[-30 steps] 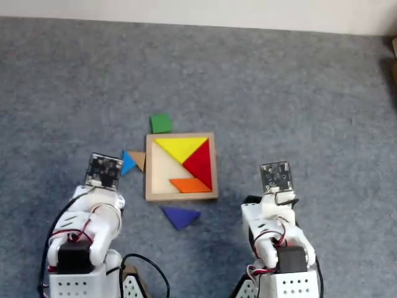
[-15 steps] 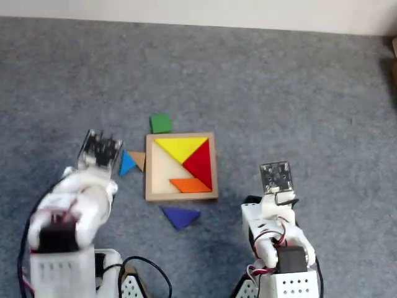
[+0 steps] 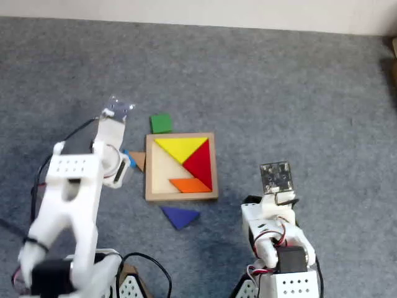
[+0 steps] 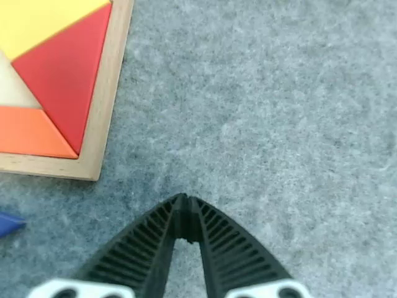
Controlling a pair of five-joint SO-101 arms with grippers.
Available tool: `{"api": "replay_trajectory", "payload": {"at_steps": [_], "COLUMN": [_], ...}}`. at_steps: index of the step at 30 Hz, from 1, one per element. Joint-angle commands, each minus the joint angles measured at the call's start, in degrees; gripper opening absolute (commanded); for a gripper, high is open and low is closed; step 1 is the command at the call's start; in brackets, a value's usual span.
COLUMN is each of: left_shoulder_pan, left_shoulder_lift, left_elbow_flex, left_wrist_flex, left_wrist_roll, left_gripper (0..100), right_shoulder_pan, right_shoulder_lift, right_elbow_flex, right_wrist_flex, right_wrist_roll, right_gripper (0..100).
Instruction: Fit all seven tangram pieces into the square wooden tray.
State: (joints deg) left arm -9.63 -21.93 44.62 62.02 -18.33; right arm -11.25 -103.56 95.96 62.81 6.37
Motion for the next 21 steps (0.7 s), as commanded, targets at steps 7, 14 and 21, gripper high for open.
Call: {"api": "replay_trajectory", "payload": {"at_steps": [7, 14, 21], "left_shoulder_pan": [-0.31, -0.31, -4.35], "left_shoulder_lift": [19.65, 31.16, 34.68], "left_elbow_flex": [-13.58, -21.41, -26.86], "left_wrist_flex": [-5.27, -5.10, -4.84], "left_wrist_roll": [-0.44, -0.44, -0.44], "left_gripper": [22, 22, 22], "right_shoulder_pan": [0.75, 0.75, 0.75], "right_shoulder_lift": [-0.48, -0.48, -0.48], "right_elbow_flex": [8.84, 8.84, 8.84], "right_wrist_flex": [0.04, 0.04, 0.04], "right_wrist_roll": [-0.09, -0.09, -0.09], "right_gripper": [0.5, 0.5, 0.5]}}
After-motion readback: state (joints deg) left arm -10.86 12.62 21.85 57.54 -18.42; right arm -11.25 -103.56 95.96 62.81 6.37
